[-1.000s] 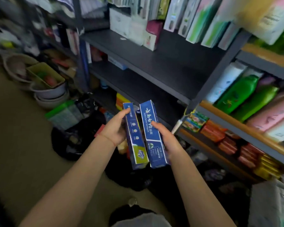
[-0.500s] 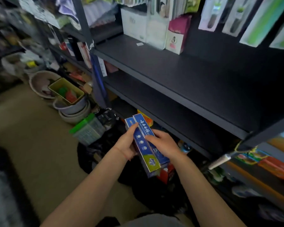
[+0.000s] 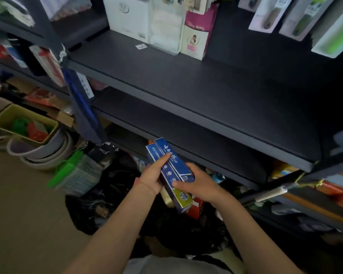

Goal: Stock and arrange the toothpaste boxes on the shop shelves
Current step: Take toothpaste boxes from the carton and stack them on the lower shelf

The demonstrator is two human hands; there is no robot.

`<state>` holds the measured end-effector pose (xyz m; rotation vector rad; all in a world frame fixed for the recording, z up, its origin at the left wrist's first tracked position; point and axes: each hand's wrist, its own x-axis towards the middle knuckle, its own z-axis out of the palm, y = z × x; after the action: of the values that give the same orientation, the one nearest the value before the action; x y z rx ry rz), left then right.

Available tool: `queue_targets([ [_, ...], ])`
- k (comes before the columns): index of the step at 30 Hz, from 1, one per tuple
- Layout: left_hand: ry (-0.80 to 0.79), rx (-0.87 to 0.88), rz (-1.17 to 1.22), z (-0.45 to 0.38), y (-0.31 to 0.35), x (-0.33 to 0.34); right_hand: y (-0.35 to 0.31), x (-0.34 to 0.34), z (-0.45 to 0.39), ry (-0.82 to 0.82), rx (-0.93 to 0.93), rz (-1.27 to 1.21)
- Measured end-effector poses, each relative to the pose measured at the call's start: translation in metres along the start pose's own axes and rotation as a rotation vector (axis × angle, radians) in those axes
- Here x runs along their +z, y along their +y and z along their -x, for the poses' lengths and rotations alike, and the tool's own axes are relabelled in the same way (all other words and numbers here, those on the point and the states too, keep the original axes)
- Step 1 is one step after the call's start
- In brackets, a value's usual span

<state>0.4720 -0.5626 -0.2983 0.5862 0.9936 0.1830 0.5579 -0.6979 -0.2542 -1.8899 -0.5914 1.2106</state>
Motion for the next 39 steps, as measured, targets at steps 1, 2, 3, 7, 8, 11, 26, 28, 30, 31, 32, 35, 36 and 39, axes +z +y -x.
queue_targets([
  [1,-0.007,-0.006,-0.006,-0.003,0.008,-0.002,-0.003,0.002,-0.006,0.02,0.044,-0.1],
  [2,0.0,-0.011,-0.011,-0.008,0.015,-0.007,-0.006,0.003,-0.012,0.035,0.086,-0.228],
  [3,0.018,-0.013,-0.012,-0.015,0.022,-0.012,-0.008,0.002,-0.018,0.035,0.129,-0.371],
  [7,0.076,-0.054,0.001,-0.038,0.047,-0.03,-0.008,0.0,-0.036,0.091,0.26,-0.615],
  [8,0.079,-0.07,0.003,-0.043,0.051,-0.032,-0.007,0.001,-0.045,0.135,0.261,-0.61],
  [11,0.033,-0.115,0.027,-0.054,0.057,-0.037,-0.005,0.004,-0.069,0.36,0.211,-0.401],
  [26,-0.025,-0.131,-0.008,-0.083,0.018,-0.012,0.066,-0.062,-0.137,0.745,0.243,0.84],
  [28,-0.027,-0.125,-0.006,-0.084,0.012,-0.009,0.065,-0.06,-0.136,0.799,0.246,0.849],
  [30,-0.03,-0.119,0.011,-0.081,0.008,-0.005,0.06,-0.053,-0.127,0.828,0.182,0.755],
  [31,-0.034,-0.114,0.029,-0.079,0.006,-0.003,0.055,-0.049,-0.12,0.788,0.103,0.627],
  [32,-0.048,-0.112,0.039,-0.077,0.004,-0.003,0.049,-0.042,-0.111,0.707,0.032,0.451],
  [35,-0.183,-0.147,0.048,-0.071,-0.001,-0.008,0.037,-0.015,-0.083,0.42,0.005,0.025],
  [36,-0.237,-0.185,0.053,-0.069,-0.003,-0.012,0.039,-0.007,-0.078,0.376,0.018,-0.05],
  [39,-0.349,-0.316,-0.059,-0.064,-0.008,-0.016,0.048,0.003,-0.069,0.278,0.093,-0.308],
])
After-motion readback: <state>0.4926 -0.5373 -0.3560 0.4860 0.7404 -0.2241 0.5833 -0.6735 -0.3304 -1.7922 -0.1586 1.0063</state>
